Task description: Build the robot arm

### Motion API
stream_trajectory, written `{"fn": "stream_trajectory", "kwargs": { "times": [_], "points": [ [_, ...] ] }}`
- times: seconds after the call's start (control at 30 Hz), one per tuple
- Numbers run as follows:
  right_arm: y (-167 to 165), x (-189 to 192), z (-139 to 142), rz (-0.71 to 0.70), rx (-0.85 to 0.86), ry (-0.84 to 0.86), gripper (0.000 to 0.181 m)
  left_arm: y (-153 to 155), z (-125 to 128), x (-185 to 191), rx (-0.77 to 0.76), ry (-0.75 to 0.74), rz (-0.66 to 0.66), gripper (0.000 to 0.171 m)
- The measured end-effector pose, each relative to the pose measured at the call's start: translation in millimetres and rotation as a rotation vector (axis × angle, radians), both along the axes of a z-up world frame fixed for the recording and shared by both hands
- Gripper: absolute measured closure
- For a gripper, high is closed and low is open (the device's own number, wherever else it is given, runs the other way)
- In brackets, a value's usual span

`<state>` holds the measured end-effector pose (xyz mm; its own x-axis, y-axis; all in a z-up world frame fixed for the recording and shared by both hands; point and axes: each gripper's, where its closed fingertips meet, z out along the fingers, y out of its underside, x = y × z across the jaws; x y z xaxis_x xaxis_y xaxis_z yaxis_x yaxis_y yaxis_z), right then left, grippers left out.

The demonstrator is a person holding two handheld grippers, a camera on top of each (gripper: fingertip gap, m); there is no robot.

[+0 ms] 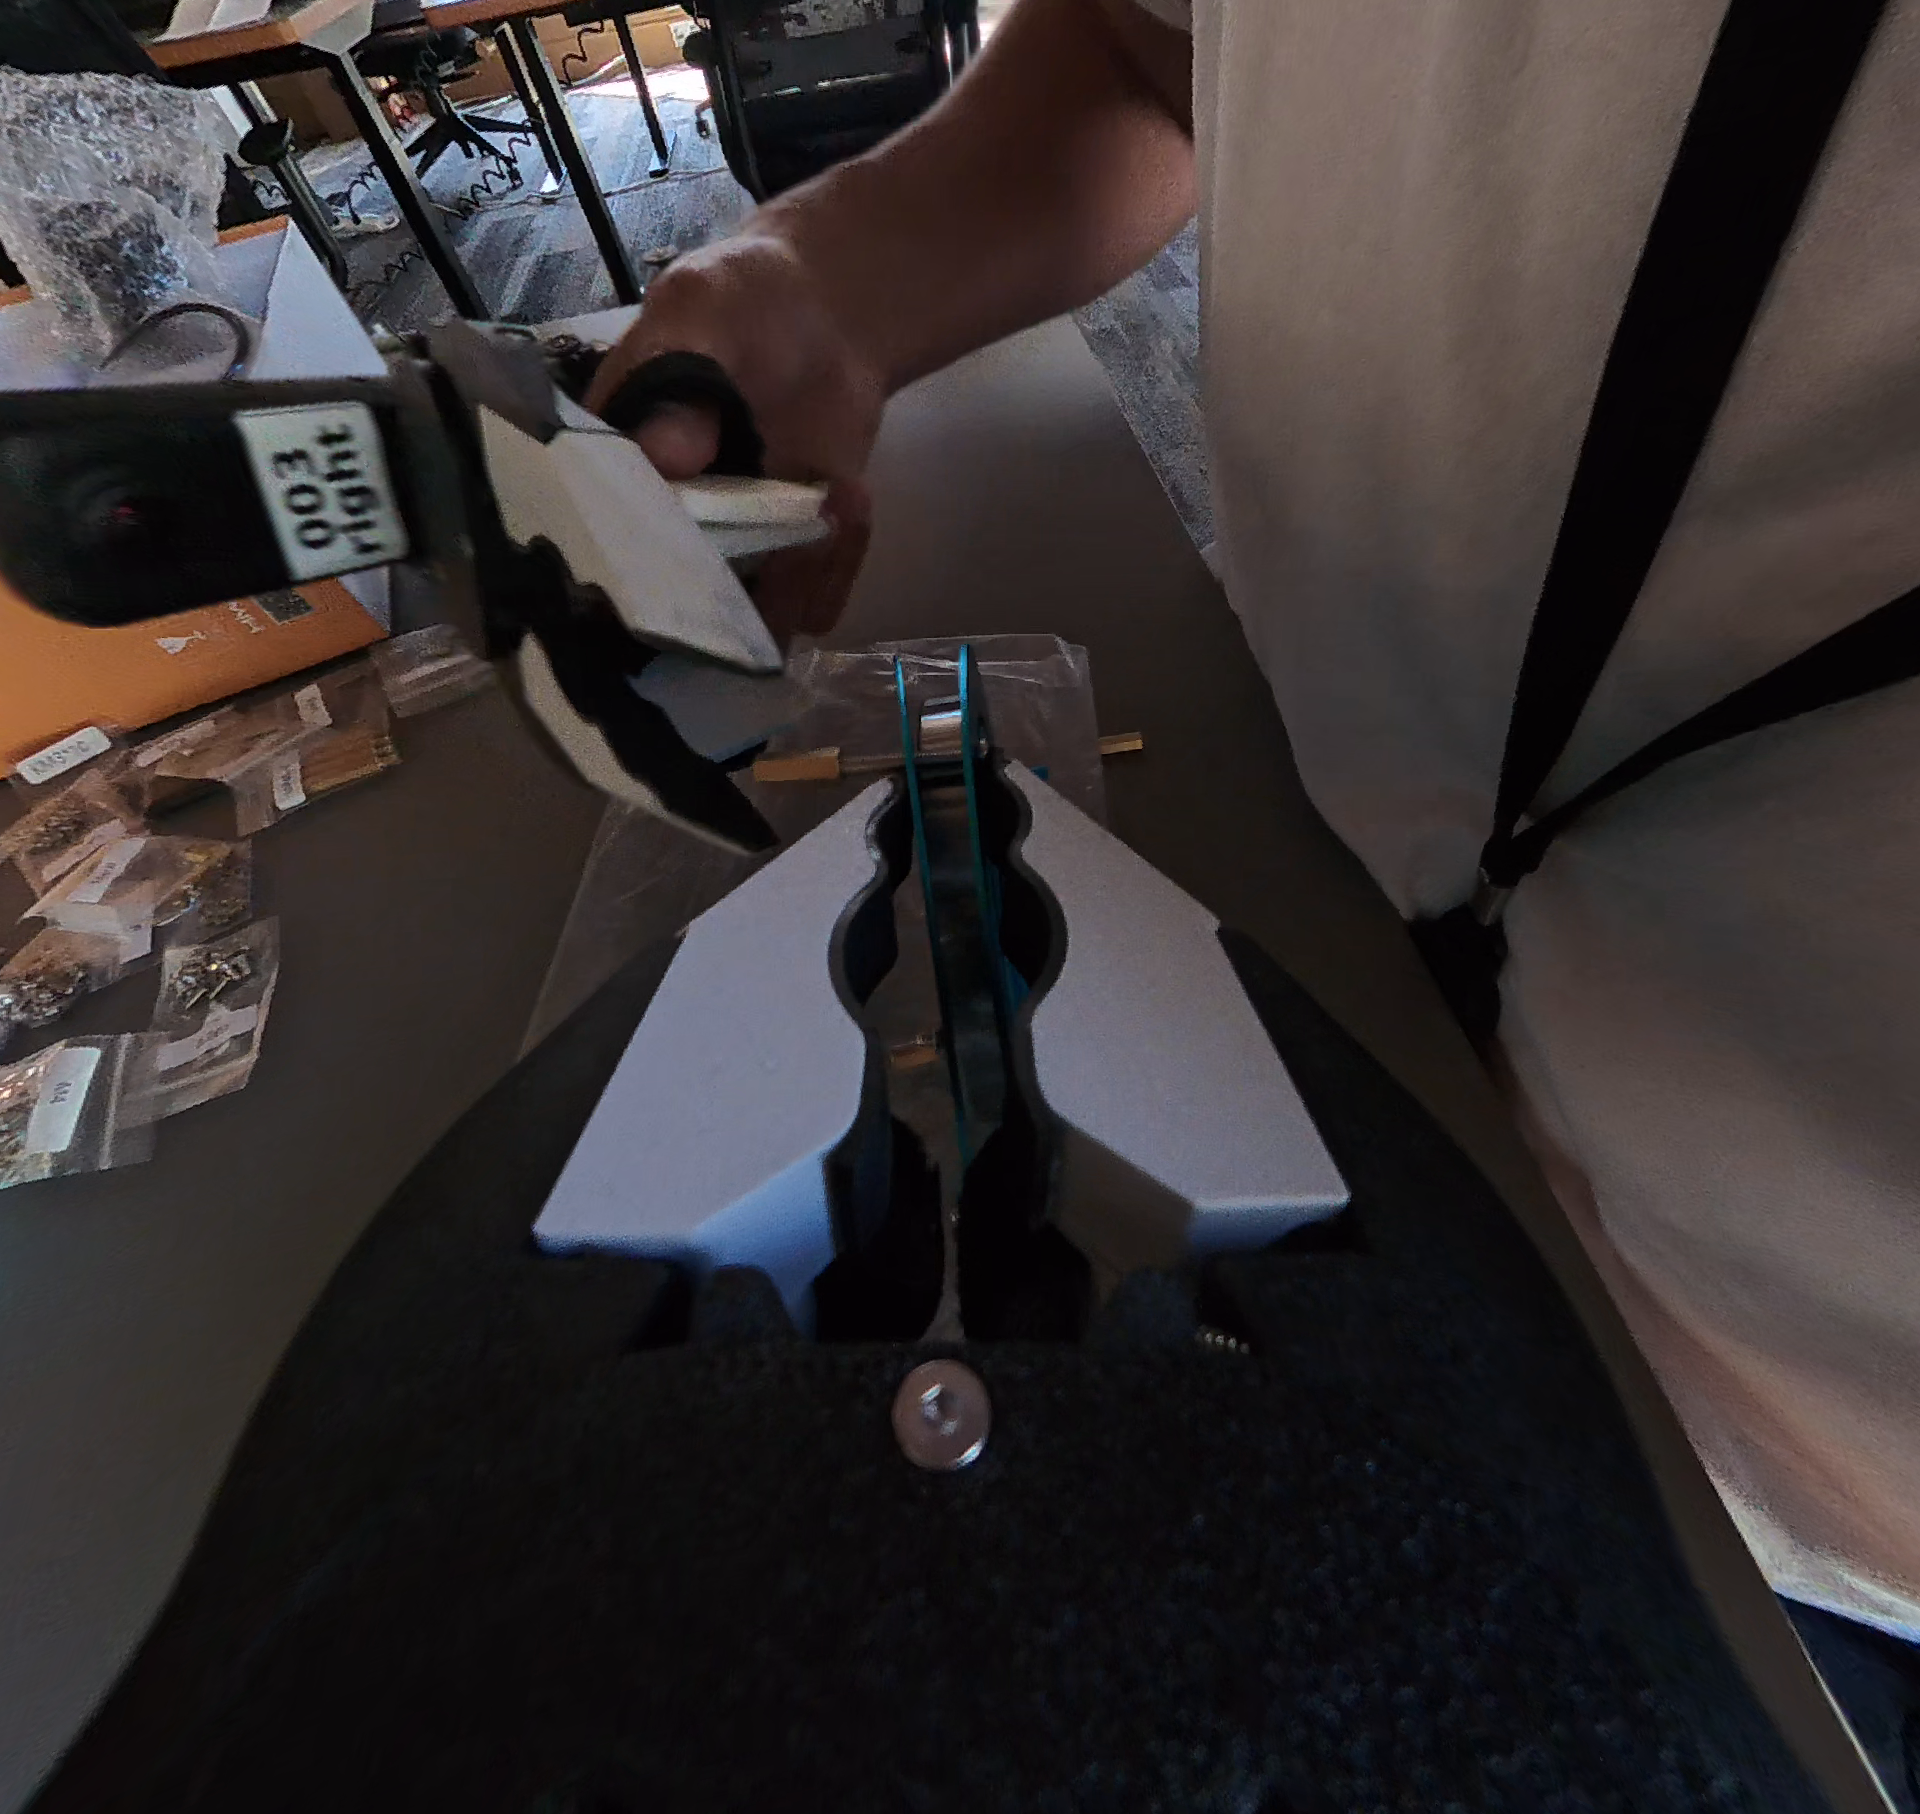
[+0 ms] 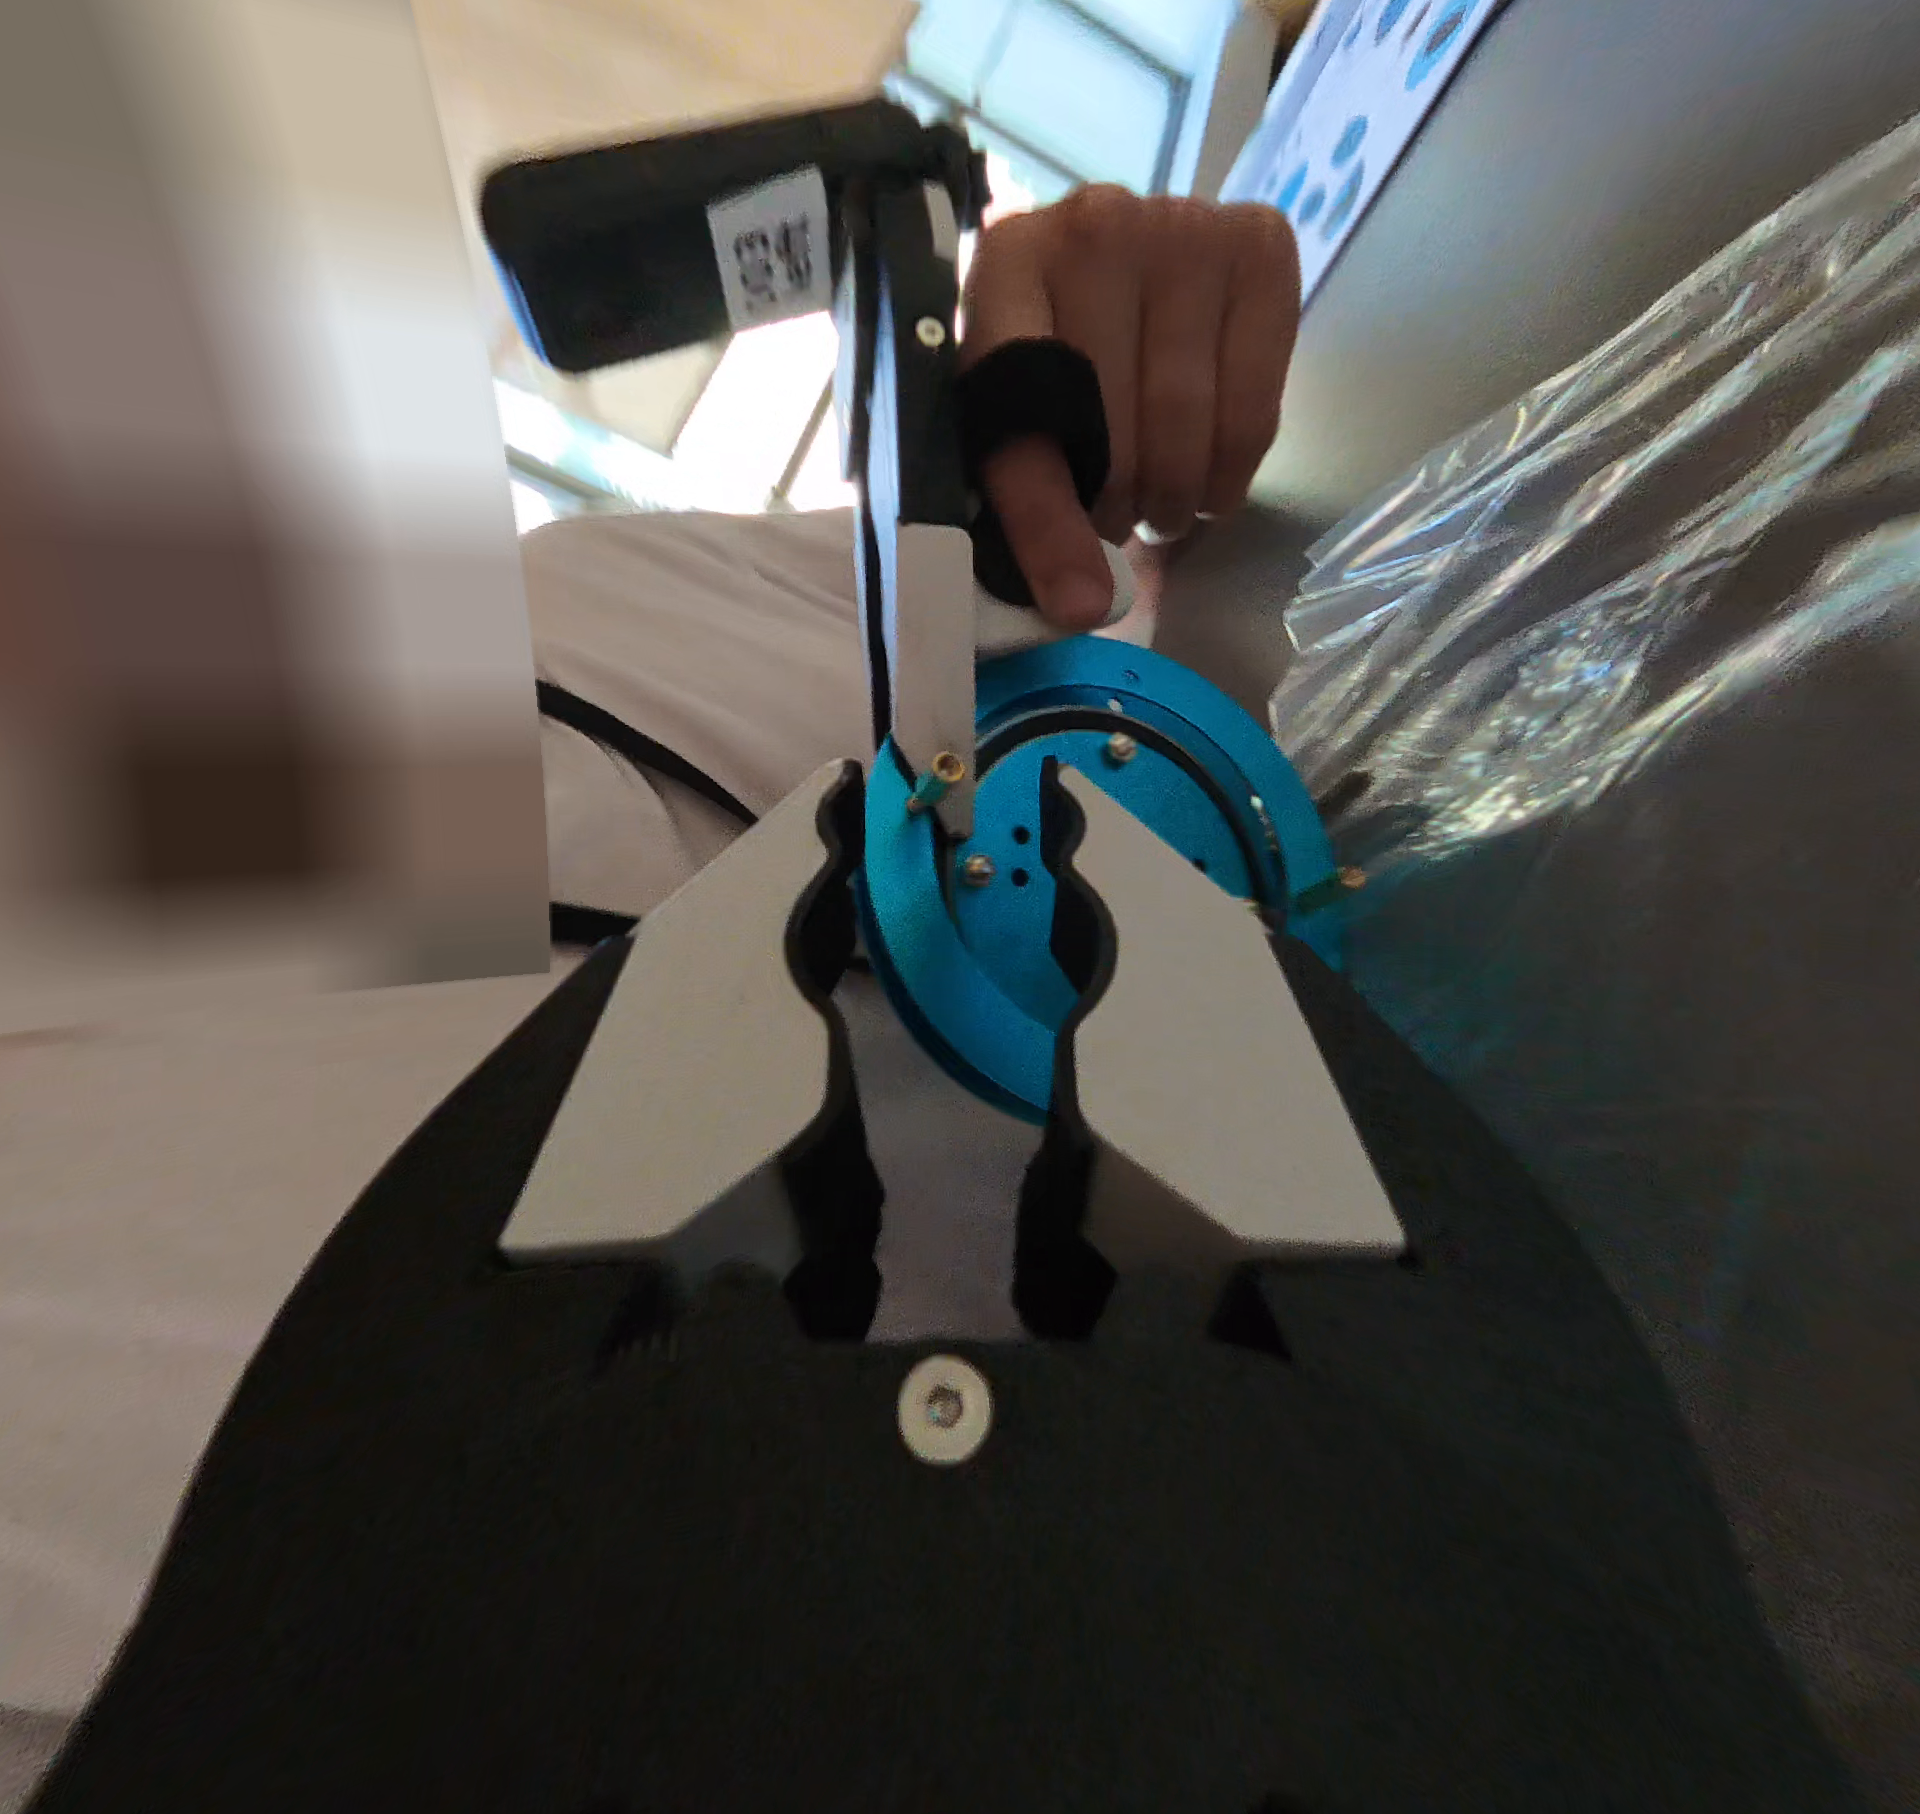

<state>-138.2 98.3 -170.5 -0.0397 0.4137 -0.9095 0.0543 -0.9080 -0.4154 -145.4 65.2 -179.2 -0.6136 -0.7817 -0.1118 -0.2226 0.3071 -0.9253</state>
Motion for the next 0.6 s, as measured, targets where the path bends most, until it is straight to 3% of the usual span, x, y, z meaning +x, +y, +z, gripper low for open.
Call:
{"fn": "stream_trajectory", "kwargs": {
  "times": [0.07,0.27,0.43,0.6],
  "points": [
    [-5,0,9,-0.095,-0.040,0.119,0.150,-3,0,-2,0.002,-0.002,-0.011,0.157],
    [-15,-11,16,-0.166,-0.009,0.294,0.156,-7,1,-5,-0.016,-0.006,-0.036,0.157],
    [-15,-15,7,-0.205,-0.004,0.241,0.177,-12,0,-6,0.011,-0.012,-0.040,0.157],
    [-16,-14,5,-0.214,-0.129,0.146,0.177,-12,0,-6,0.016,-0.008,-0.039,0.157]
  ]
}}
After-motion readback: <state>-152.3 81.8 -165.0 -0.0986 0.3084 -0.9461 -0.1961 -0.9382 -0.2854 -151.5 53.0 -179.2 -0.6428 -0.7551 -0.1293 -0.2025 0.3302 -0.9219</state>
